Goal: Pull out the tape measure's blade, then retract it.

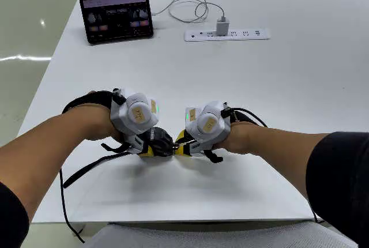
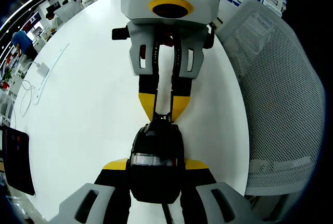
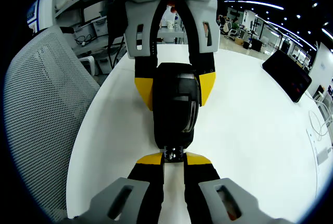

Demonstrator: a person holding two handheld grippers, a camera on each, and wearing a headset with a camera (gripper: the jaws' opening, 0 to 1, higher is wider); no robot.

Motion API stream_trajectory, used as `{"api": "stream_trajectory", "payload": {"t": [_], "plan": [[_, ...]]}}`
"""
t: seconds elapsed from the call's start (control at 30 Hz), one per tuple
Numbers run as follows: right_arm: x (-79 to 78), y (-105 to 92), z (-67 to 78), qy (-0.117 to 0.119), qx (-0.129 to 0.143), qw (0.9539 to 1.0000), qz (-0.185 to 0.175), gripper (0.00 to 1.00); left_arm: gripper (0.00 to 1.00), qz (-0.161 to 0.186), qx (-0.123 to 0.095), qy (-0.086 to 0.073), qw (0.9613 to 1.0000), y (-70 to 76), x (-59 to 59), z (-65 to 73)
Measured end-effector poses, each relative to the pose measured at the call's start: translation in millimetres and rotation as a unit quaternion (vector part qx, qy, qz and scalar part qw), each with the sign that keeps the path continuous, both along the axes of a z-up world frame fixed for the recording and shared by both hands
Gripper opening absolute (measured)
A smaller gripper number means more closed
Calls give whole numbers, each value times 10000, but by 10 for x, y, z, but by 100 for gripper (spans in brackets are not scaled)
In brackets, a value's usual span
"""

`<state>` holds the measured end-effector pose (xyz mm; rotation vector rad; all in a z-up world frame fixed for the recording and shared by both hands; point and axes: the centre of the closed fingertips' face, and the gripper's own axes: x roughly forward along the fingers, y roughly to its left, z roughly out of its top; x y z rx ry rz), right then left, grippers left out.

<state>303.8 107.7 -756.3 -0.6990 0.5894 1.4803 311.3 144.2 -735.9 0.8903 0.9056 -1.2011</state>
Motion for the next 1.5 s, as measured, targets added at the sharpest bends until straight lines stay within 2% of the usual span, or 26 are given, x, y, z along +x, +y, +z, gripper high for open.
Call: {"api": "stream_trajectory", "payload": {"t": [0.2,0.5,0.63,0.8,0.87,0.9,0.93,0.97,1.03,1.17,1.5], "plan": [[33,-117,3,70,-40,10000,-11,9,32,103,-146,-58,9998,-10,-5,14],[18,-169,13,143,-78,9999,24,9,32,134,-183,-49,9997,-10,-4,11],[8,-142,9,81,-84,9999,20,11,32,111,-177,-79,9998,-14,-6,11],[7,-112,-25,246,-190,9994,-143,12,33,167,-218,-59,9996,-26,-1,7],[-15,-69,-50,183,-193,9996,-82,13,33,160,-197,-53,9997,-22,4,4],[5,3,-34,128,-60,9999,-100,13,33,147,-183,-59,9997,-23,1,4],[-6,12,-45,206,-79,9996,-174,12,33,143,-179,-62,9997,-23,0,4],[-17,35,-48,153,-52,9998,-84,12,33,138,-174,-67,9997,-20,-2,4],[-4,0,-42,245,-43,9996,-163,11,33,149,-190,-70,9997,-11,-1,6],[2,-75,-37,251,-83,9996,-112,10,33,201,-290,-37,9994,-11,6,13],[10,-186,-54,273,-153,9994,-135,11,33,206,-295,-25,9993,-18,1,10]]}}
